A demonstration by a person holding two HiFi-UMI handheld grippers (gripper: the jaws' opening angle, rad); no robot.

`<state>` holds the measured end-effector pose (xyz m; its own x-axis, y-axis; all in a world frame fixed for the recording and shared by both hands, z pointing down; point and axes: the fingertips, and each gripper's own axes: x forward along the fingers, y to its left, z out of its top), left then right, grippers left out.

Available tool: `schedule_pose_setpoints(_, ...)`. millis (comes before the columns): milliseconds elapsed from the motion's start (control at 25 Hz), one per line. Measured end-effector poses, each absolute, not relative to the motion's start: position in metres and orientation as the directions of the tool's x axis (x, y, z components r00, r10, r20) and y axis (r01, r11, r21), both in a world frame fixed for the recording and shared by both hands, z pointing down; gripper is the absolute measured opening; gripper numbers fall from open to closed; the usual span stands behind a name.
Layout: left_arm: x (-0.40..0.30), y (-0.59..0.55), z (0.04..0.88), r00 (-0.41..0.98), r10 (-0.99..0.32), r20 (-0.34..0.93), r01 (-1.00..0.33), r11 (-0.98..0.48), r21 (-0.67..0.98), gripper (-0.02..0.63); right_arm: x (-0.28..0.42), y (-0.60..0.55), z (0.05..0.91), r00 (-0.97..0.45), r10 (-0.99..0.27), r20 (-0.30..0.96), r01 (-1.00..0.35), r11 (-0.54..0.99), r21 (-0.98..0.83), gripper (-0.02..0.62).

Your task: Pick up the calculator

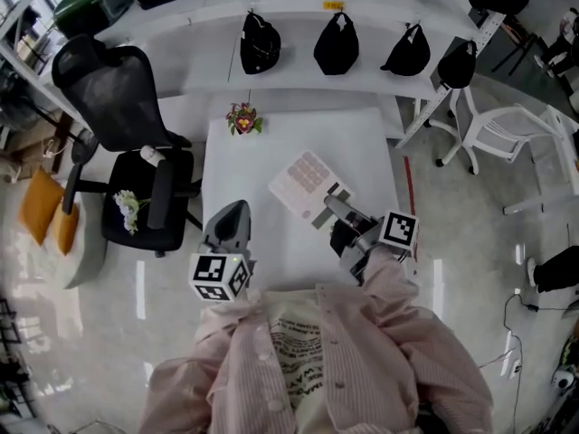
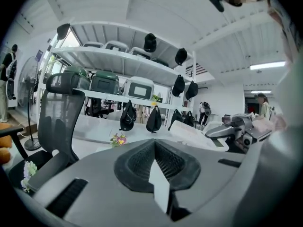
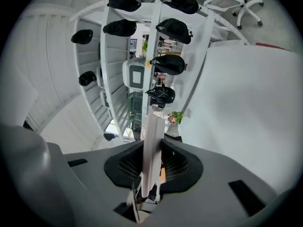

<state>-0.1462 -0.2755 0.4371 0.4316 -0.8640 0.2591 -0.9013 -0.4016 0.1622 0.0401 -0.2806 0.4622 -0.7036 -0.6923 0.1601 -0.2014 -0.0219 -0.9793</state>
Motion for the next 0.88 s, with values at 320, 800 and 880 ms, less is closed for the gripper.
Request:
schedule_pose_setpoints(320, -0.148, -0.279, 0.404, 0.417, -0.891, 0.181, -0.907, -0.396, 0.143, 0.001, 0.055, -0.282, 0.433, -0.682, -0.726, 0.085, -0.155, 0.030, -0.987, 0.083)
schedule_pose_setpoints(800, -0.154, -0.274, 0.390, 0.397, -0.907, 0.137, -0.917, -0.385, 0.105, 0.000, 0.069, -0.276, 0.424, -0.649, -0.761, 0.020, -0.084, 0.045, -0.995, 0.083)
schedule_pose_setpoints(880, -0.153, -0.274, 0.390, 0.397, -0.907, 0.139, -0.917, -0.386, 0.105, 0.000, 0.069, -0.276, 0.424, -0.650, -0.760, 0.021, -0.084, 0.045, -0.995, 0.083)
